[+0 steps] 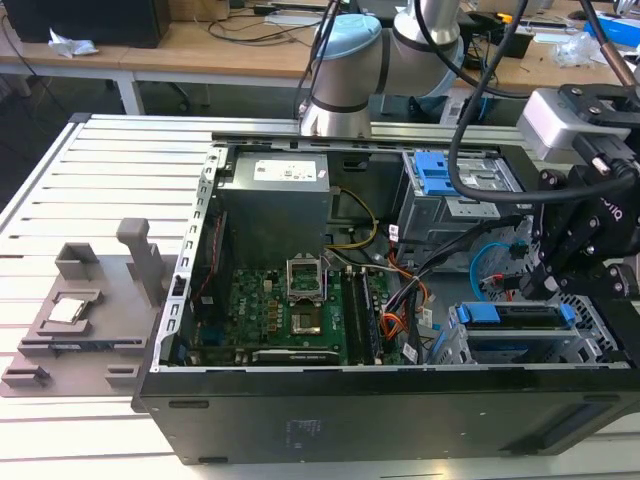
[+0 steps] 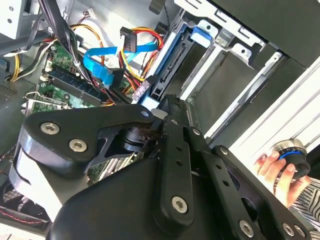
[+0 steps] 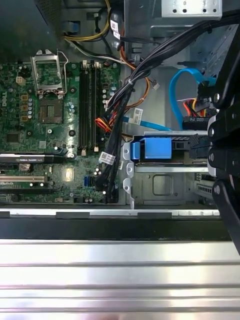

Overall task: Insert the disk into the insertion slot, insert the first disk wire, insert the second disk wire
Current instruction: 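Insert the disk into the insertion slot, then insert the first disk wire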

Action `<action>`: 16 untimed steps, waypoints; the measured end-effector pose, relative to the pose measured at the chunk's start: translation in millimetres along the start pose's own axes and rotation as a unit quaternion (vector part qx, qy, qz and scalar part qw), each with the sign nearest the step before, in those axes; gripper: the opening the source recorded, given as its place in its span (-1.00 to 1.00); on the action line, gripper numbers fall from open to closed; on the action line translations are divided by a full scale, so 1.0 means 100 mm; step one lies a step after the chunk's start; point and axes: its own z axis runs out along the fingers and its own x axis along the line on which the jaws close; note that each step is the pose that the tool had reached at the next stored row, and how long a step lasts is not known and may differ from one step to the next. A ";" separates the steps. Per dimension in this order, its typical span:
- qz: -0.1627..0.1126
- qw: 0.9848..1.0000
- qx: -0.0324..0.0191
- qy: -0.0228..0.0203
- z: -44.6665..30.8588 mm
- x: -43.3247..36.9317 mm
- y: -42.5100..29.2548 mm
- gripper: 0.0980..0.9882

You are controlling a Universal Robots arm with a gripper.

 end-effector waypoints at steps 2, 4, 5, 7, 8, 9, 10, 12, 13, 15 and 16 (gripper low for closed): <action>0.000 1.000 0.000 0.000 0.016 0.000 -0.011 -0.98; 0.000 1.000 0.000 0.000 0.024 0.000 -0.019 -0.98; 0.000 1.000 0.000 0.000 0.025 0.000 -0.020 -0.98; 0.000 1.000 0.000 0.000 0.025 0.000 -0.021 -0.98; 0.000 1.000 0.000 0.000 0.026 0.000 -0.021 -0.98; 0.000 1.000 0.000 0.000 0.026 0.000 -0.022 -0.98; 0.000 1.000 0.000 0.000 0.026 0.000 -0.022 -0.98; 0.000 1.000 0.000 0.000 0.026 0.000 -0.023 -0.98; 0.000 1.000 0.000 0.000 0.026 0.000 -0.023 -0.98; 0.000 1.000 0.000 0.000 0.026 0.000 -0.024 -0.98; 0.000 1.000 0.000 0.000 0.026 0.000 -0.024 -0.98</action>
